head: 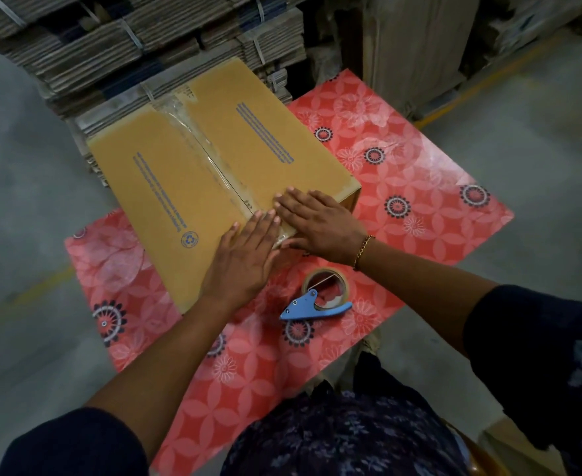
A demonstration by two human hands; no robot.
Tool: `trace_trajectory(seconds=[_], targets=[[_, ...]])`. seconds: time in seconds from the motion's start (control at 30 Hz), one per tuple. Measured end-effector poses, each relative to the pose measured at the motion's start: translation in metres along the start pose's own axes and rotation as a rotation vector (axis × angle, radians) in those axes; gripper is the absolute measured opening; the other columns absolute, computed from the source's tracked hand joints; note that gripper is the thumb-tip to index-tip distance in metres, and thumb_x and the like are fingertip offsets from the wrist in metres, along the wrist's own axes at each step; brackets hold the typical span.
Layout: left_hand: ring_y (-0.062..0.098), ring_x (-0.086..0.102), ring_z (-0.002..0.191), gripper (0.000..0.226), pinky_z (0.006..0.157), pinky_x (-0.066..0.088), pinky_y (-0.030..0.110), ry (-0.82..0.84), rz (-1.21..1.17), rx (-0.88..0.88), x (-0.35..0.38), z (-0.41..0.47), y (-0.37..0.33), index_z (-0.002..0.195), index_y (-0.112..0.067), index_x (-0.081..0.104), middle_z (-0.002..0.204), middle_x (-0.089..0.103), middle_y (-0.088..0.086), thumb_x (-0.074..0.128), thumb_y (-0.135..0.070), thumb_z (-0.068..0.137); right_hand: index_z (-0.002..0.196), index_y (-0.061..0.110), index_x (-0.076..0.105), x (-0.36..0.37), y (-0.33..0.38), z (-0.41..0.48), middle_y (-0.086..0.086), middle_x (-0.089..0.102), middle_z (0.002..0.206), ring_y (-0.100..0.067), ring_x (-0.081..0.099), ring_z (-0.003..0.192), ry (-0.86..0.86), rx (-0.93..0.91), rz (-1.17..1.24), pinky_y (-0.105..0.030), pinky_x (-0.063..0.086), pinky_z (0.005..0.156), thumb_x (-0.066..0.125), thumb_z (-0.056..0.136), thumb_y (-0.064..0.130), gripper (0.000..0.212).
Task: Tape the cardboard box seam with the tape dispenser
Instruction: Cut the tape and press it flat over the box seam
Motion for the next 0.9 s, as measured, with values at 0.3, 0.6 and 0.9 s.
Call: trace_trajectory(seconds=[0.3, 0.6, 0.9], targets=[[0.019, 0.018, 0.155, 0.078, 0.120, 0.025, 0.050, 0.062, -0.036, 0.022, -0.0054, -0.0019, 0.0023, 0.159, -0.016, 0.020, 0.169, 0.018, 0.002, 0.049, -0.034, 0.090, 0.158, 0.016, 0.027, -0.0014, -0.0108, 0.0003, -0.004, 0.026, 0.166, -0.025, 0.022, 0.153, 0.044, -0.088, -0.069, -0.046, 0.028, 0.119, 0.053, 0.097, 0.049, 0.074], [0.016, 0.032, 0.150, 0.061, 0.116, 0.032, 0.048, -0.019, -0.074, -0.054, -0.0008, 0.0030, -0.0028, 0.153, -0.020, 0.037, 0.162, 0.038, -0.001, 0.045, -0.047, 0.099, 0.157, 0.016, 0.027, -0.0003, -0.0075, -0.0004, -0.004, 0.026, 0.166, -0.025, 0.023, 0.152, 0.056, -0.058, -0.071, -0.046, 0.027, 0.119, 0.056, 0.095, 0.047, 0.076], [0.021, 0.025, 0.153, 0.074, 0.116, 0.030, 0.052, 0.042, 0.012, 0.005, -0.0017, 0.0027, -0.0021, 0.157, -0.015, 0.026, 0.167, 0.025, 0.003, 0.050, -0.034, 0.089, 0.156, 0.013, 0.032, -0.0057, -0.0013, -0.0015, -0.006, 0.030, 0.164, -0.025, 0.026, 0.152, 0.029, -0.021, 0.023, -0.047, 0.025, 0.120, 0.055, 0.089, 0.044, 0.078]])
Point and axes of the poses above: each hand's wrist, its own z-axis towards the middle knuckle, its own x-axis out of the palm, y = z × x, the point moved 1 cm from there along z, towards the middle knuckle
